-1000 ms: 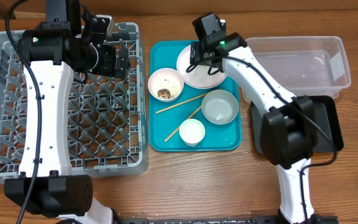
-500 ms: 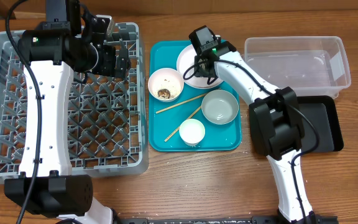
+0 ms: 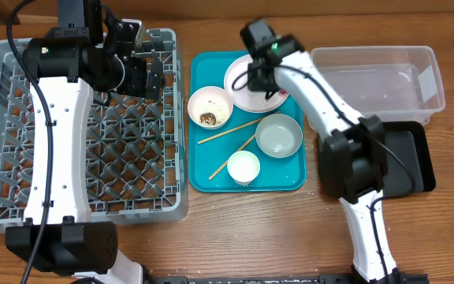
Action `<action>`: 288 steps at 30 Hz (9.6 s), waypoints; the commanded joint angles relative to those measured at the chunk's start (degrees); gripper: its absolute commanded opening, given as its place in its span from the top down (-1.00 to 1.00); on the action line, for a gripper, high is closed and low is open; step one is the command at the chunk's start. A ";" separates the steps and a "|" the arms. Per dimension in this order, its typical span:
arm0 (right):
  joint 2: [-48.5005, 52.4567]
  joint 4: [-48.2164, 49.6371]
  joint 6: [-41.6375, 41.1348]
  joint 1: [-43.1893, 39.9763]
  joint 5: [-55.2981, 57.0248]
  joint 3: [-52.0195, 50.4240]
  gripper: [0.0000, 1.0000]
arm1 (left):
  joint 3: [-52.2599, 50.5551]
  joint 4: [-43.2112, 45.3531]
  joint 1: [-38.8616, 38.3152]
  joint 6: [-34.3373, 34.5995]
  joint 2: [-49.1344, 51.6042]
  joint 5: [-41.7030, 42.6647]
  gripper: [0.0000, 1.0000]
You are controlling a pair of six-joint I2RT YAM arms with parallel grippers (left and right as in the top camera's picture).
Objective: Sort waste into correct bins and load items into the dishwasher
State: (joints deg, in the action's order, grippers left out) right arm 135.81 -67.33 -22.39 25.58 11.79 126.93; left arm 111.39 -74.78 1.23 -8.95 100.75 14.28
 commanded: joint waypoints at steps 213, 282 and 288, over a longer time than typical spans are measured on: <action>-3.65 8.15 -13.20 11.43 -15.41 -15.23 -0.08 | 1.25 0.02 -0.13 0.81 0.24 -0.31 -1.00; -11.54 -20.44 -3.23 10.97 -8.83 19.65 0.92 | 1.25 0.02 -0.13 0.81 0.24 -0.31 -1.00; -18.71 -29.75 -2.82 5.07 -9.57 19.50 0.92 | 1.25 0.02 -0.13 0.81 0.24 -0.31 -1.00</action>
State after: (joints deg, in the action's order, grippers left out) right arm 121.12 -96.25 -26.22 33.32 2.61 145.21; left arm 111.39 -74.81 1.23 -8.95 100.75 14.28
